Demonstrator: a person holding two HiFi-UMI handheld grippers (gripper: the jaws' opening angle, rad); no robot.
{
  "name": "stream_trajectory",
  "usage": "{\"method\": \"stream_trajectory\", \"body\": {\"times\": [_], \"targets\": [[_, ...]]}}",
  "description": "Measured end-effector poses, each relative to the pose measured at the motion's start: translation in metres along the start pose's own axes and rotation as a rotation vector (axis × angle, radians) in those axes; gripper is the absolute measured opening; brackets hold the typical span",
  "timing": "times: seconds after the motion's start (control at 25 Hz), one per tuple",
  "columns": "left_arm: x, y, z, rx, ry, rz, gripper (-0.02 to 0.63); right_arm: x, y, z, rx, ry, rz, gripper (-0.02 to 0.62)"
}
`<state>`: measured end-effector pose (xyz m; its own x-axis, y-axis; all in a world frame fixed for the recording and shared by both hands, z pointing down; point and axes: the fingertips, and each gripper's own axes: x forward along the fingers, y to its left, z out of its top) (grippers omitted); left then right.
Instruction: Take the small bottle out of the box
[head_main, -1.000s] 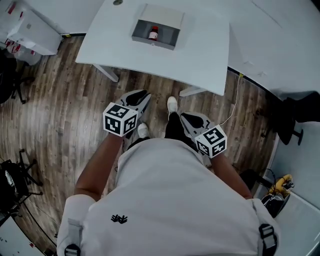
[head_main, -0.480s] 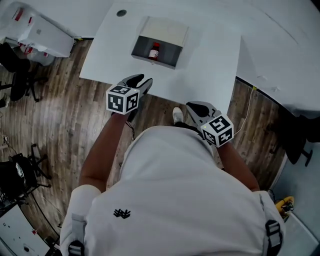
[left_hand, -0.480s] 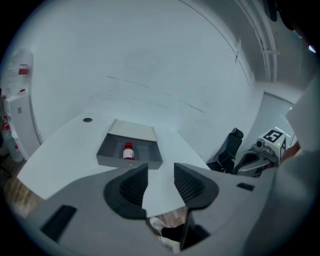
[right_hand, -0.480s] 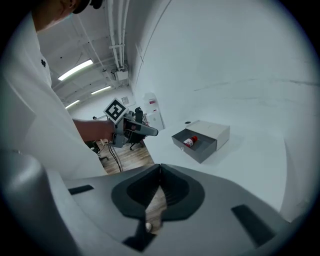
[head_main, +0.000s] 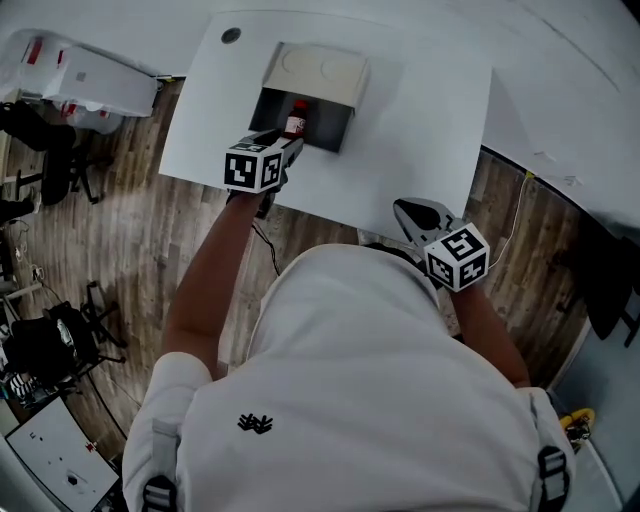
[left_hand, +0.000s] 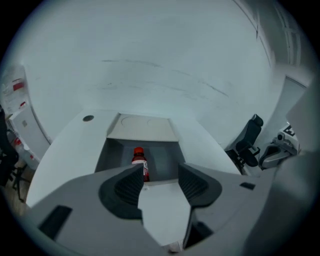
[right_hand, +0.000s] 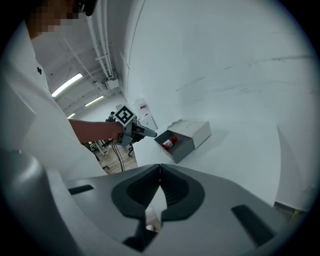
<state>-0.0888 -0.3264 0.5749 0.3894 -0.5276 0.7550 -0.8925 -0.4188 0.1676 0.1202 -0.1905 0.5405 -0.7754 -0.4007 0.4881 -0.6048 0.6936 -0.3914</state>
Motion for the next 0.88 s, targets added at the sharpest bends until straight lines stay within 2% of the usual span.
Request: {"method": "stream_trajectory", "body": {"times": [0.4, 0.88], "targets": [[0.052, 0.039, -0.005, 0.041, 0.204, 0.133, 0.239, -0.007, -0.037, -0.01, 0.09, 0.005, 0.011, 0.006], [0.087, 0.059, -0.018, 0.107, 0.389, 0.203, 0.259, -0.02, -0.064, -0.017, 0.158, -0.003, -0.003, 0.008]]}}
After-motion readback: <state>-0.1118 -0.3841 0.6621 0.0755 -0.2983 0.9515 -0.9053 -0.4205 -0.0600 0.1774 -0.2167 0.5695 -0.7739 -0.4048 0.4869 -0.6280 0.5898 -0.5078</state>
